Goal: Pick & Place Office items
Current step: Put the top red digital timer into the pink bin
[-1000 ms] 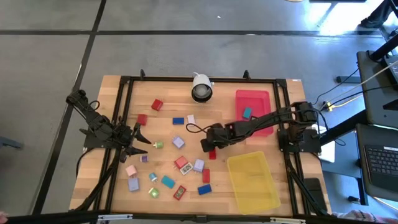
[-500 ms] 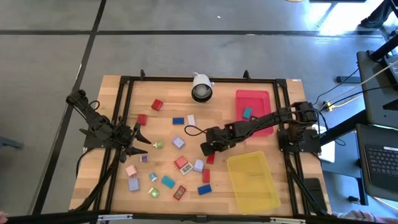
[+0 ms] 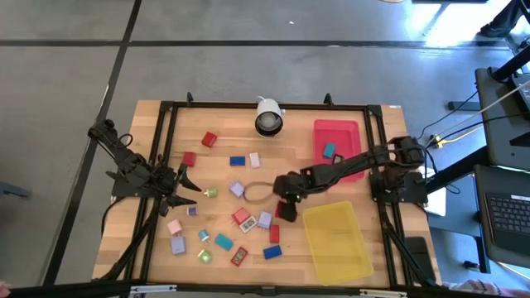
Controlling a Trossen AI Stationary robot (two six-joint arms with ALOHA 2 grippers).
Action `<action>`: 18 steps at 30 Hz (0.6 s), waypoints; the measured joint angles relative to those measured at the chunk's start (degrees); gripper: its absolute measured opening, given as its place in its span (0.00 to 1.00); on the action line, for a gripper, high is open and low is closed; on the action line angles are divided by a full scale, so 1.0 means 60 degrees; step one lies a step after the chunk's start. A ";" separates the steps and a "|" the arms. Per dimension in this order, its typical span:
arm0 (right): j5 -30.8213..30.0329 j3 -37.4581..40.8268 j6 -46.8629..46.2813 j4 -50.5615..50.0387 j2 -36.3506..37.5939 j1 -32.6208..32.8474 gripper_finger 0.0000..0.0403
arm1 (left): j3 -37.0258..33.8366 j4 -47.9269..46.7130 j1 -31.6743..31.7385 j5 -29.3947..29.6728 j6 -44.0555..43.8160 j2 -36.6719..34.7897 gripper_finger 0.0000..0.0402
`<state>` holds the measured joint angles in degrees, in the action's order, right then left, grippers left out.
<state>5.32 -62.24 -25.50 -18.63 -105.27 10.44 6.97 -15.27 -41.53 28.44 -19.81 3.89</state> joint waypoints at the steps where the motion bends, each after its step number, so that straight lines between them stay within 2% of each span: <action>1: -0.0073 0.0000 0.0780 0.0007 0.0000 0.0125 0.59 | 0.0002 0.0000 0.0002 0.0002 0.0000 -0.0002 0.52; 4: -0.0396 0.0000 0.2949 0.0012 0.0000 0.0462 0.59 | 0.0001 0.0000 0.0001 -0.0002 0.0000 -0.0001 0.52; 7: -0.0694 0.0000 0.4090 0.0080 0.0000 0.0702 0.59 | -0.0001 0.0000 0.0001 -0.0001 0.0000 0.0001 0.52; 10: -0.1291 -0.0004 0.3932 0.0148 -0.0076 0.0808 0.59 | 0.0000 0.0000 -0.0001 0.0002 0.0000 0.0001 0.52; 18: -0.2135 -0.0040 0.3296 0.0277 -0.0437 0.0790 0.59 | -0.0001 0.0000 -0.0001 0.0002 0.0000 0.0002 0.52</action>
<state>-7.49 -62.48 -5.72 -16.97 -107.89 15.18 6.96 -15.27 -41.54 28.45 -19.81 3.90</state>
